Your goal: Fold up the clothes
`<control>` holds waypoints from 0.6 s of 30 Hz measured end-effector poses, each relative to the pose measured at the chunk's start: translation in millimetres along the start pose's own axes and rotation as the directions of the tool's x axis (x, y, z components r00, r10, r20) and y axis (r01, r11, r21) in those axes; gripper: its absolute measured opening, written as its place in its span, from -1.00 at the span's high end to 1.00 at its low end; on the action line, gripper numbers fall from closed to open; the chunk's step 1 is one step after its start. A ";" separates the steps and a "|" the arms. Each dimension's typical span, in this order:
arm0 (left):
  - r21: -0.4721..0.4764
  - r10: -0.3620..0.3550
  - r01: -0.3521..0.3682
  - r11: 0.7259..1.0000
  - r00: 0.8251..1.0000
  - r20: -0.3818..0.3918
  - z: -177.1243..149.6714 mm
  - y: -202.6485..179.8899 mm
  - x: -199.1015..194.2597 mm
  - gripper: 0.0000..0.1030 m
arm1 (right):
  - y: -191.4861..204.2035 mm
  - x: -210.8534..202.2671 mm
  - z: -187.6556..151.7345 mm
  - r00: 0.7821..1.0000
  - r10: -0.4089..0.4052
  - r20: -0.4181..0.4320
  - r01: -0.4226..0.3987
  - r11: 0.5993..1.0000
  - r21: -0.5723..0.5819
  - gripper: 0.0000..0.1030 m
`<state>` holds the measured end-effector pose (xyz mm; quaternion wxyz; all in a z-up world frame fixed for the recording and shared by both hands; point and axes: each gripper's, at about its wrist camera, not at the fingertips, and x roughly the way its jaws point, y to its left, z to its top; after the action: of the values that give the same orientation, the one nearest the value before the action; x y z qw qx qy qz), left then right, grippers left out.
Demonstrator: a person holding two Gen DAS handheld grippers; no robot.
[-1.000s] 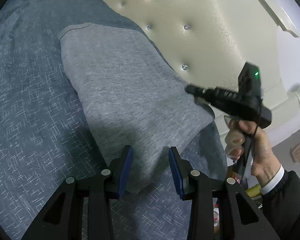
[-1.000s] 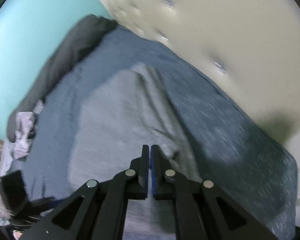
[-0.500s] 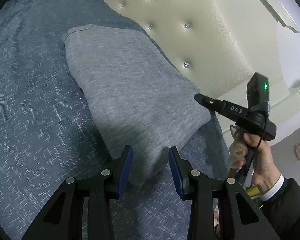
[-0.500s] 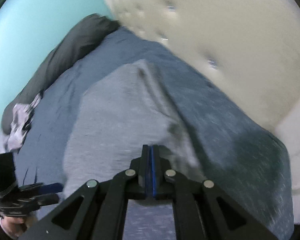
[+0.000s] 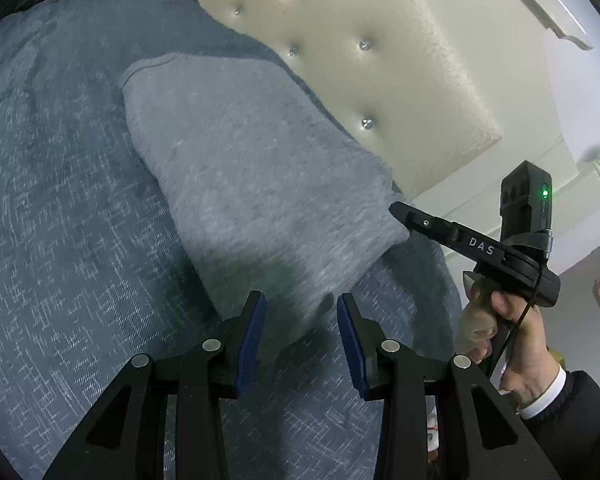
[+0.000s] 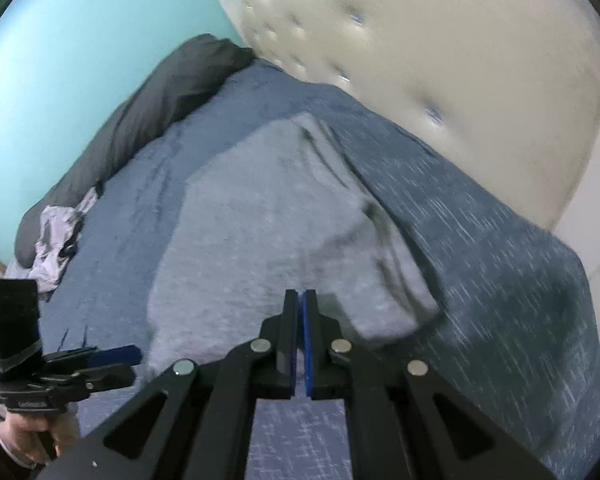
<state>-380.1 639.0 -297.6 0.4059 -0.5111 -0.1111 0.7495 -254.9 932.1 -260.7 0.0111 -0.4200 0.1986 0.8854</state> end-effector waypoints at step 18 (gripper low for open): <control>0.080 0.079 -0.085 0.993 0.994 0.076 -10.1 -34.0 -75.6 0.20 | 44.3 -71.4 -22.3 0.990 -0.058 0.128 0.054 0.998 0.032 0.97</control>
<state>-343.5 603.9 -231.3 0.3913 -0.4703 -0.0735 0.7876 -200.4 893.7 -204.8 0.0547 -0.3670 0.1981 0.9072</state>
